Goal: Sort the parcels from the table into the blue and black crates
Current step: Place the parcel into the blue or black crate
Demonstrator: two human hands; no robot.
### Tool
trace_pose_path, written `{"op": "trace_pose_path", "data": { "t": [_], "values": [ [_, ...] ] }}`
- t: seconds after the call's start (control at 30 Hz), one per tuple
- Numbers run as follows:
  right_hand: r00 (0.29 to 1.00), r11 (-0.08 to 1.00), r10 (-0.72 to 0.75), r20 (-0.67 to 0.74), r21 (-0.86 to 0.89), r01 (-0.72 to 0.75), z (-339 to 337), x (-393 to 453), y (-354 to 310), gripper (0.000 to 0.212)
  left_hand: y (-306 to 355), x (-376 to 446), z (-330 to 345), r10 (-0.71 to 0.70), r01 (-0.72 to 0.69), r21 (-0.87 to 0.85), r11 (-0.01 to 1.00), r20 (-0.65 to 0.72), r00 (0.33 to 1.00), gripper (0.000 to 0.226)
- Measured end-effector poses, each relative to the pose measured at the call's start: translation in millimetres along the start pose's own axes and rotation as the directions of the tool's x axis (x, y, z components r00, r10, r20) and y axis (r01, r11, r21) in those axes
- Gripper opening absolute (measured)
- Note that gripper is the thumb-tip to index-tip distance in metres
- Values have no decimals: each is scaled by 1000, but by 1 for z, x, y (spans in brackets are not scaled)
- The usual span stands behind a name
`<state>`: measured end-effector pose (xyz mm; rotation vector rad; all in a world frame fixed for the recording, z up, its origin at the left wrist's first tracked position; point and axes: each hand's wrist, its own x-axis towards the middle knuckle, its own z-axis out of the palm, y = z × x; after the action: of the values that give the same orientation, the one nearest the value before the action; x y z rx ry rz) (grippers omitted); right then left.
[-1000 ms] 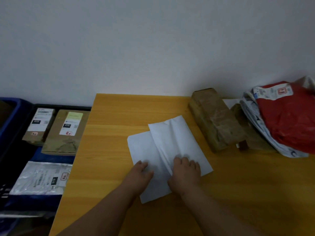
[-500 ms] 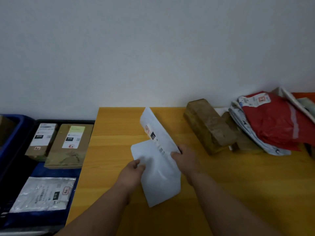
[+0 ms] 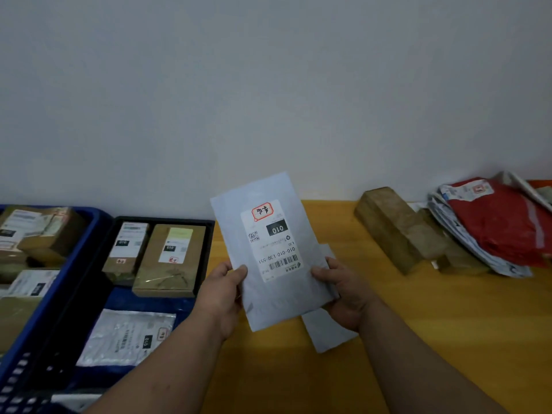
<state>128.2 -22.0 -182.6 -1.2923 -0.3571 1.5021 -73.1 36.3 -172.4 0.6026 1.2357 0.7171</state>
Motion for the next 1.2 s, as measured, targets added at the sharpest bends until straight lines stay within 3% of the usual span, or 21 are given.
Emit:
{"op": "trace_pose_path", "data": {
  "t": [0.33, 0.83, 0.87, 0.93, 1.0, 1.07, 1.13, 1.2],
  "values": [
    [987, 964, -114, -113, -251, 83, 41, -7, 26, 15, 6, -14, -48, 67, -65, 27, 998, -81, 994, 4],
    [996, 928, -68, -61, -370, 41, 42, -7, 23, 16, 1, -38, -43, 116, -132, -83, 988, -167, 979, 16],
    [996, 917, -60, -60, -397, 31, 40, -7, 22, 14, 3, -40, -41, 129, -144, -72, 987, -183, 975, 16],
    [996, 889, -62, -69, -456, 24, 36, -8, 20, 11, 5, -43, -39, 201, -179, 112, 977, -234, 951, 16],
    [989, 854, -110, -103, -518, 41, 35, -8, 16, 27, 7, -44, -38, 324, -231, 356, 905, -228, 918, 18],
    [959, 781, -252, -130, -612, 122, 34, -5, 13, 54, 8, -43, -36, 442, -297, 562, 772, -140, 886, 23],
    [882, 637, -459, -111, -733, 239, 35, -3, 6, 77, 11, -39, -33, 516, -279, 804, 525, -40, 856, 24],
    [818, 457, -575, 13, -824, 335, 36, -1, -1, 87, 15, -38, -26, 534, -220, 944, 247, 57, 843, 29]
  ]
}}
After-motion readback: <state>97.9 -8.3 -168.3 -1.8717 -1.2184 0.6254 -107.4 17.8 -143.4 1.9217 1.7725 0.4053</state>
